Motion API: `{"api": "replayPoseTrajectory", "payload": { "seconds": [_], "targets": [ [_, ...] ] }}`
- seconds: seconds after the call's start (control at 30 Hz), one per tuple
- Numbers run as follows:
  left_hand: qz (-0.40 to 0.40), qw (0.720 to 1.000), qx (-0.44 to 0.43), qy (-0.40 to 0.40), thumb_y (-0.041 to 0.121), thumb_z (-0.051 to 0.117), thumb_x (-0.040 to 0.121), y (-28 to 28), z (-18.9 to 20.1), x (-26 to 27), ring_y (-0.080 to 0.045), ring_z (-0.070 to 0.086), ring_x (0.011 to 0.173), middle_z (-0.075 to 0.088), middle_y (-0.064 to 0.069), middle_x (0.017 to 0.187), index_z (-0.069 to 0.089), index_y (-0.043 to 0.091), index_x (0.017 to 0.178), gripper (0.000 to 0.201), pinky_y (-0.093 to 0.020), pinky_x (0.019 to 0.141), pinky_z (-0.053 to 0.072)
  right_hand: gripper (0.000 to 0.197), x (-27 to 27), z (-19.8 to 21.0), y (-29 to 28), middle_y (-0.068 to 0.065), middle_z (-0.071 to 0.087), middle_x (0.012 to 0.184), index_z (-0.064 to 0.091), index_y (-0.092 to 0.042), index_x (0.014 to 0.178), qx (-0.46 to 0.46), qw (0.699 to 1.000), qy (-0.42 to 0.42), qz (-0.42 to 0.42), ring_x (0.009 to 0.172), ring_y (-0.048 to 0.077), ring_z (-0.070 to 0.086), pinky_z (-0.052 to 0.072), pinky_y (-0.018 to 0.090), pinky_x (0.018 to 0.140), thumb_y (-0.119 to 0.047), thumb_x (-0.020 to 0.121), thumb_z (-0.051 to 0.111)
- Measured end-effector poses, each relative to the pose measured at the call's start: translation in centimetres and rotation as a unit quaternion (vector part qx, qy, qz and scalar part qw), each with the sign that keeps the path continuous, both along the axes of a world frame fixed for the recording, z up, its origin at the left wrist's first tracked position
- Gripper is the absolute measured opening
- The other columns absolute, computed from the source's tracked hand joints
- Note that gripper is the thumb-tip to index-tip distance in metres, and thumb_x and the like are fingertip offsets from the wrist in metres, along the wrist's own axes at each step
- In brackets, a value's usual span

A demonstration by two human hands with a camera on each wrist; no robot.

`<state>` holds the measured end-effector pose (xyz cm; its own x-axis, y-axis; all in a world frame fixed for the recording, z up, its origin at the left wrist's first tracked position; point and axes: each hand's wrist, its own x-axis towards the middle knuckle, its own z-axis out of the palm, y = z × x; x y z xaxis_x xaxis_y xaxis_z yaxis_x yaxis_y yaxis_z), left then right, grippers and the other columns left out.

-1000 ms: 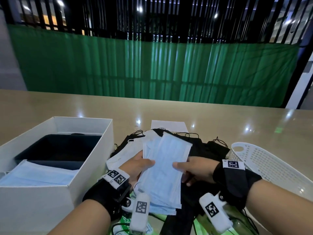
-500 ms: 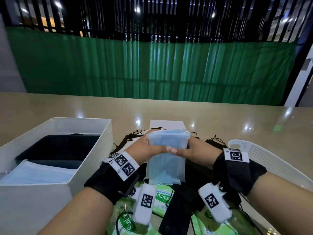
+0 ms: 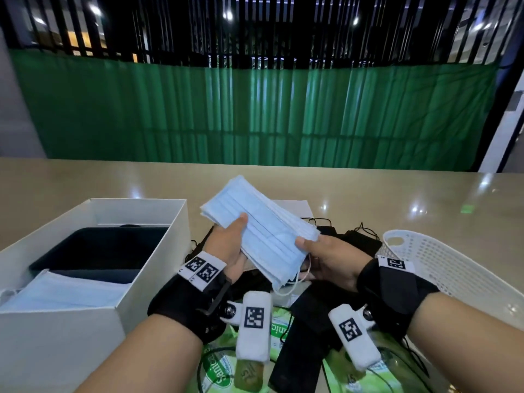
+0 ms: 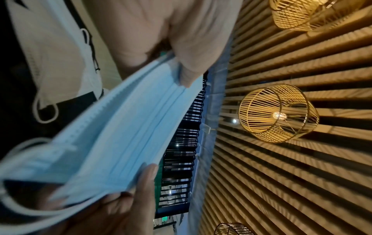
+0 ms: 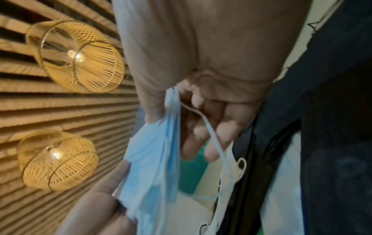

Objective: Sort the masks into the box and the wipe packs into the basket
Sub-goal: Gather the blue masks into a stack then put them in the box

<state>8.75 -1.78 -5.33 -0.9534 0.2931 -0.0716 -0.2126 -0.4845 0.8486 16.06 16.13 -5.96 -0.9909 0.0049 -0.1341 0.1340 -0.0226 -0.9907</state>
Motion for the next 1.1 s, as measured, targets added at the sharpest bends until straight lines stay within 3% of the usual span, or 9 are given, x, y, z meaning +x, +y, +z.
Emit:
{"api": "replayPoseTrajectory", "payload": {
  "seconds": [0.23,0.37,0.43,0.6,0.7,0.8,0.93,1.03,1.1],
  "targets": [
    [-0.092,0.995,0.02,0.039,0.043,0.085,0.062,1.4,-1.6,1.0,-0.033,0.061,0.113,0.059,-0.013,0.128,0.036,0.025,0.139,0.093,-0.056,0.094,0.048,0.032,-0.5,-1.4,-1.0,0.006,0.071,0.108,0.058,-0.015,0.122,-0.064,0.998,0.019,0.001,0.091,0.018,0.069,0.057,0.03,0.067,-0.011,0.091,0.057],
    [-0.089,0.991,-0.002,0.096,0.016,0.065,0.08,0.4,-0.9,1.2,-0.017,0.067,0.093,0.072,0.0,0.1,0.056,0.02,0.113,0.034,-0.033,0.079,0.057,0.041,-0.7,-0.8,1.0,0.009,0.069,0.113,0.056,-0.007,0.125,-0.014,0.992,0.074,-0.103,0.103,0.027,0.066,0.054,0.04,0.087,0.0,0.085,0.062],
    [-0.07,0.99,-0.036,0.12,0.009,0.062,0.08,-0.6,-1.0,0.3,-0.01,0.067,0.077,0.072,0.005,0.082,0.059,0.019,0.097,0.02,-0.025,0.068,0.056,0.039,-0.4,-0.2,2.6,0.009,0.071,0.107,0.058,-0.003,0.121,0.025,0.98,0.093,-0.175,0.099,0.027,0.067,0.053,0.037,0.082,-0.003,0.083,0.067],
    [-0.108,0.942,-0.278,0.156,0.002,0.069,0.079,-0.9,-2.8,-1.0,-0.022,0.063,0.089,0.064,-0.006,0.1,0.056,0.02,0.096,0.028,-0.036,0.085,0.053,0.018,0.5,0.0,4.4,0.014,0.071,0.1,0.066,-0.007,0.102,0.121,0.965,0.107,-0.205,0.089,0.029,0.067,0.055,0.04,0.078,-0.007,0.084,0.067],
    [-0.12,0.887,-0.408,0.18,0.022,0.08,0.061,0.1,-4.9,-0.4,-0.017,0.055,0.075,0.056,-0.003,0.095,0.051,0.032,0.095,0.045,-0.028,0.069,0.048,0.009,1.2,-1.2,4.3,0.016,0.069,0.099,0.063,-0.007,0.092,0.215,0.963,0.084,-0.137,0.084,0.024,0.063,0.05,0.037,0.079,-0.001,0.085,0.063],
    [-0.111,0.877,-0.429,0.185,0.014,0.078,0.068,0.8,-5.3,-0.5,-0.014,0.052,0.074,0.052,0.0,0.091,0.047,0.03,0.101,0.048,-0.02,0.063,0.043,0.022,1.8,-2.4,4.6,0.015,0.061,0.095,0.053,-0.005,0.099,0.239,0.964,0.045,-0.105,0.084,0.018,0.057,0.047,0.031,0.078,0.0,0.082,0.065],
    [-0.109,0.776,-0.562,0.266,0.018,0.063,0.073,1.3,-4.1,-0.7,-0.016,0.051,0.068,0.049,0.003,0.069,0.044,0.024,0.068,0.02,-0.019,0.053,0.033,0.031,1.6,-2.5,5.1,0.009,0.059,0.099,0.049,-0.015,0.102,0.274,0.956,0.015,-0.104,0.091,0.018,0.056,0.049,0.036,0.084,-0.004,0.08,0.069],
    [-0.082,0.771,-0.571,0.27,0.012,0.058,0.083,1.2,-3.4,-0.9,-0.012,0.05,0.068,0.053,0.004,0.071,0.049,0.023,0.069,0.02,-0.016,0.052,0.033,0.024,1.7,-1.2,4.7,-0.002,0.06,0.092,0.052,-0.022,0.095,0.276,0.956,0.045,-0.084,0.094,0.017,0.057,0.045,0.019,0.074,-0.001,0.087,0.061],
    [-0.071,0.79,-0.551,0.26,0.01,0.057,0.084,0.7,-2.8,-0.9,-0.012,0.054,0.07,0.061,-0.001,0.079,0.058,0.016,0.083,0.006,-0.017,0.054,0.037,0.026,1.3,-0.9,5.1,-0.002,0.061,0.102,0.049,-0.02,0.108,0.247,0.962,0.051,-0.108,0.103,0.018,0.059,0.046,0.016,0.076,-0.009,0.089,0.061]
  ]
}}
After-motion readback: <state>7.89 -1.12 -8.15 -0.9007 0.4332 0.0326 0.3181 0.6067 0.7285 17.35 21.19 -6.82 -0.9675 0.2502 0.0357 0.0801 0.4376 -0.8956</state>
